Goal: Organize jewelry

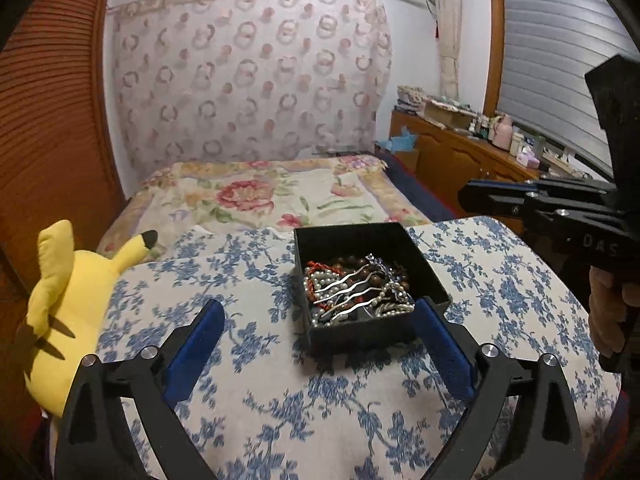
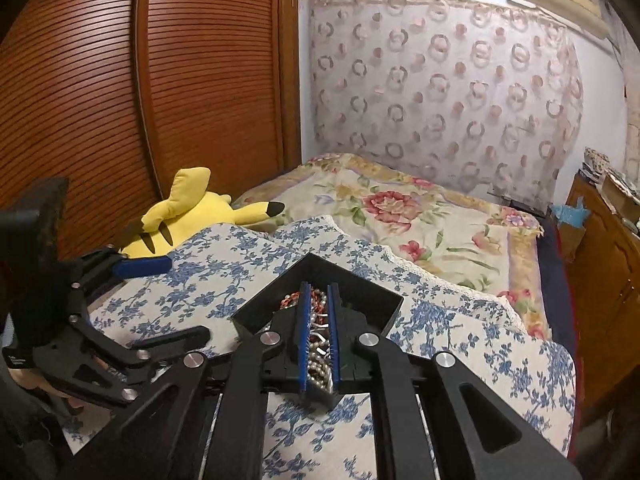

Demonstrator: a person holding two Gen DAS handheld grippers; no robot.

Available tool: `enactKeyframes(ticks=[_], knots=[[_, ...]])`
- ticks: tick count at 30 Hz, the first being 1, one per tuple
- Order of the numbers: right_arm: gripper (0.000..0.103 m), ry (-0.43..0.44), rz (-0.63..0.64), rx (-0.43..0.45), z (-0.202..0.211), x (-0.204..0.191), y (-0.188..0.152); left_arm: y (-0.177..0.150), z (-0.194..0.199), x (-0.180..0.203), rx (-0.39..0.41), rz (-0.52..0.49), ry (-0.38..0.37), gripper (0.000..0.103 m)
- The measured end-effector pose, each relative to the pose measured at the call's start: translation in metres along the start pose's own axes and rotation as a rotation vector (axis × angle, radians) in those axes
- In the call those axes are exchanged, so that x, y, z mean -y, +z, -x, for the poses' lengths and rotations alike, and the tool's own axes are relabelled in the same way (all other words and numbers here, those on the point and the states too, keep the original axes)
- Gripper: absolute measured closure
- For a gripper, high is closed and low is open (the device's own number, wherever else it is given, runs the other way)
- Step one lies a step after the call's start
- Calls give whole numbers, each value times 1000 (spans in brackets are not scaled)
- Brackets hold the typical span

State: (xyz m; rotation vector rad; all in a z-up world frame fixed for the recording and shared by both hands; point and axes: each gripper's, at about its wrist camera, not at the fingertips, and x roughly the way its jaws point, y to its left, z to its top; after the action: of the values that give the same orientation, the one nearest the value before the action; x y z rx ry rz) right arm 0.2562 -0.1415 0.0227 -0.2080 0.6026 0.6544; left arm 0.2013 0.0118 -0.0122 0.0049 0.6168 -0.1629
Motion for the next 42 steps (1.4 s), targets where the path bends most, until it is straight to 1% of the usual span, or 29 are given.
enactKeyframes(ticks=[2,3,4,6,8,10,11,13,16,18,22,25,27,31,42], knots=[[91,-4,-14,9,8,-1,-5,-4,13,0,9,4,12,11],[78,-10,-23,15,12,-1,-8,-6,17,0,13,6,16,10],[59,-24,-38,28,19,-3,-13,-9,24,1,21,9,23,8],[46,-46,-61,50,31,-7,-22,-14,36,2,40,11,37,8],[38,-72,-79,55,39,-10,-31,-19,47,3,49,16,55,8],[25,-113,-95,65,50,-17,-42,-25,57,5,57,20,82,8],[23,-125,-101,74,55,-20,-48,-27,61,6,61,18,94,8],[14,-150,-116,97,69,-27,-59,-33,71,10,71,12,114,8],[5,-192,-140,135,91,-36,-78,-41,88,16,84,4,127,8],[2,-213,-154,150,102,-40,-87,-45,96,18,90,2,134,8],[2,-241,-197,185,124,-47,-107,-54,115,22,107,17,137,8],[2,-270,-228,201,133,-49,-118,-60,125,23,119,35,133,8],[2,-272,-243,204,136,-48,-123,-63,128,23,114,40,129,8],[2,-290,-239,208,139,-50,-127,-69,131,23,110,37,136,8],[2,-293,-246,206,139,-50,-130,-71,129,23,109,43,138,8]])
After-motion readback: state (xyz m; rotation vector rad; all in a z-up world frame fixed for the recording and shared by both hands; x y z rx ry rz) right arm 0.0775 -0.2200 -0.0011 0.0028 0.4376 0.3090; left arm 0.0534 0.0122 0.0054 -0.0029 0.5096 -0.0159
